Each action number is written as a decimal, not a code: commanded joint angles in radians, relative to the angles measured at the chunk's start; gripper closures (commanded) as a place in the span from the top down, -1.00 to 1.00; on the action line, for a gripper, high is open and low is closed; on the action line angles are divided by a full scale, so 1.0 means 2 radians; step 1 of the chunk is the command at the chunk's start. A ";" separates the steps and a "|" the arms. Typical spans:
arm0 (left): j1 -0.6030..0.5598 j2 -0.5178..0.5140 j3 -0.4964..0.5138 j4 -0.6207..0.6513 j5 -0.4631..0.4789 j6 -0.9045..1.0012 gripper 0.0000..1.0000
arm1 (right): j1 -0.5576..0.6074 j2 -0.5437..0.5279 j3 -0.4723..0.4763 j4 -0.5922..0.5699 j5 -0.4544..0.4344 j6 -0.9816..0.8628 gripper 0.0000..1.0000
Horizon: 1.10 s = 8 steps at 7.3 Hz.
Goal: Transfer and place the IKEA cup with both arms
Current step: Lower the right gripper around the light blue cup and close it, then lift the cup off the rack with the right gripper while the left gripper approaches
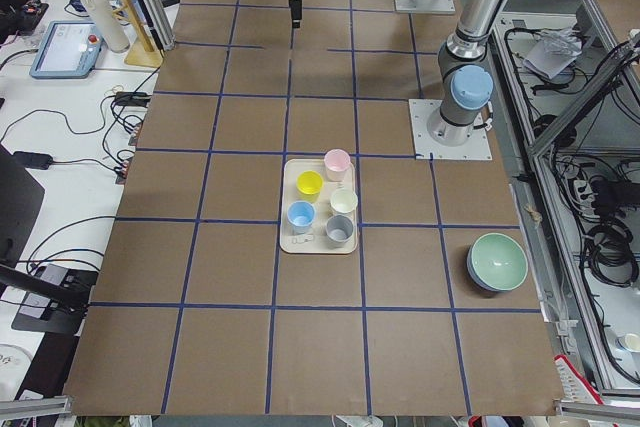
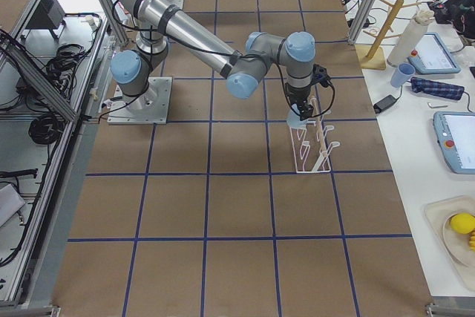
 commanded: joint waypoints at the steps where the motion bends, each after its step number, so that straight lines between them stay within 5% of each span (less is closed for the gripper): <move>1: 0.001 -0.001 0.001 0.000 -0.001 0.000 1.00 | 0.000 -0.027 0.000 0.029 -0.003 0.000 -0.86; 6: 0.023 0.000 0.003 -0.001 -0.013 0.006 1.00 | 0.005 -0.101 0.001 0.103 -0.015 -0.008 -0.90; 8: 0.078 0.004 -0.002 -0.006 -0.069 0.046 1.00 | 0.037 -0.139 0.001 0.211 0.061 0.007 -0.98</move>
